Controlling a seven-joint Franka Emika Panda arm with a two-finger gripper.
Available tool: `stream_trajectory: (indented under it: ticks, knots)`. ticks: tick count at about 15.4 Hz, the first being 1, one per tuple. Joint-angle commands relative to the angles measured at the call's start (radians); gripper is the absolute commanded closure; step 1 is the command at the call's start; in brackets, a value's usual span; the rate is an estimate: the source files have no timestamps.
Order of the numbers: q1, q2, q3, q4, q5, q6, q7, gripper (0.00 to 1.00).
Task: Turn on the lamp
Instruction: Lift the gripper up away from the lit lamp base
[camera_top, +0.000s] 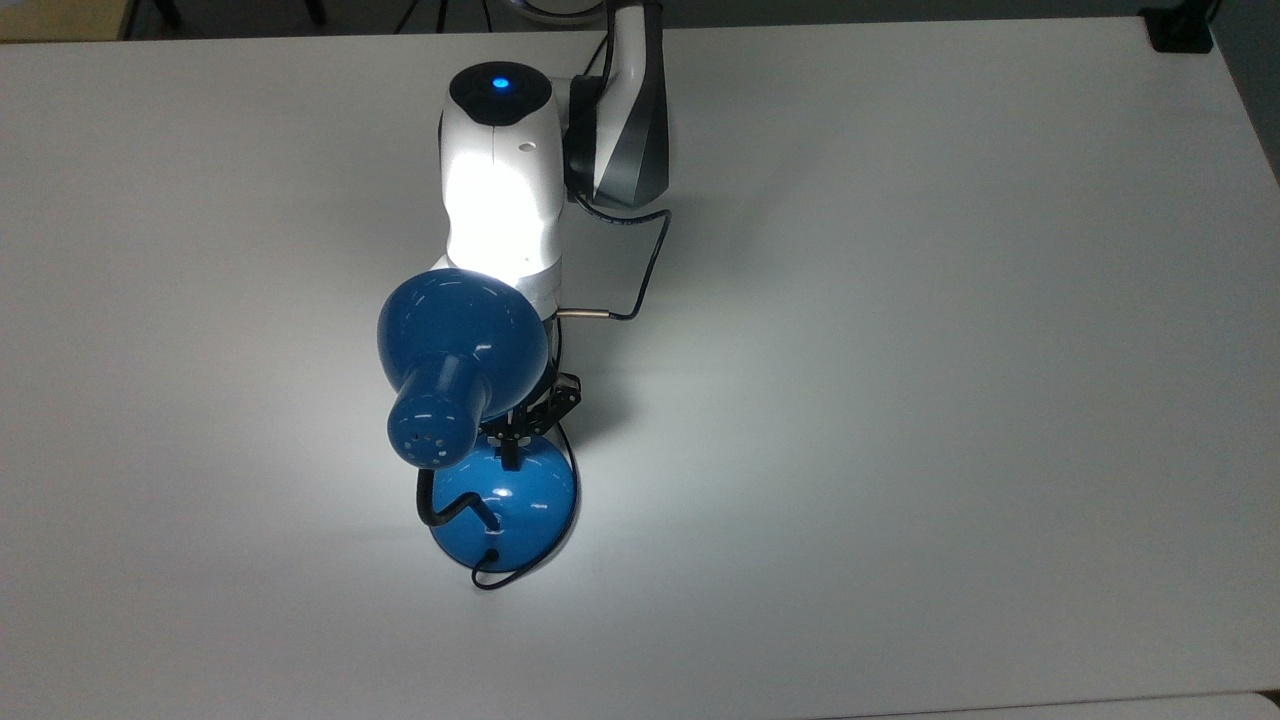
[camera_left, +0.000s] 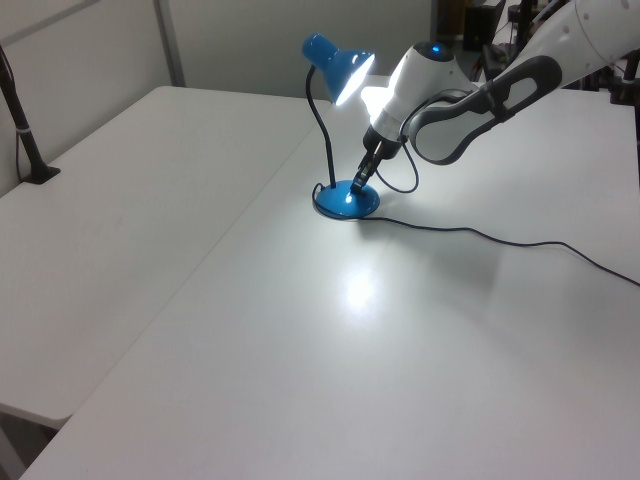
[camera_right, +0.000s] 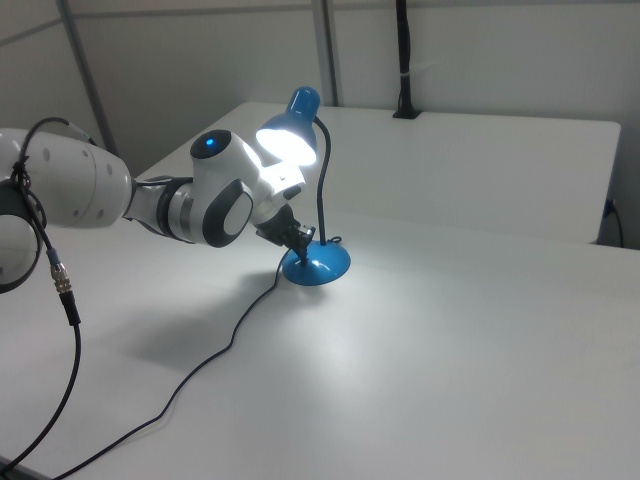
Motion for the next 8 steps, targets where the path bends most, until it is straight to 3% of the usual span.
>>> stream_trajectory:
  ticks: [1, 6, 7, 8]
  knots:
    - [0.023, -0.151, -0.015, -0.137, 0.012, -0.059, 0.014, 1.00]
    - [0.012, -0.361, -0.026, -0.161, 0.011, -0.467, 0.014, 1.00]
    - [0.011, -0.404, -0.038, -0.158, 0.011, -0.548, 0.013, 0.96]
    - [0.012, -0.448, -0.053, -0.153, 0.009, -0.634, 0.013, 0.83]
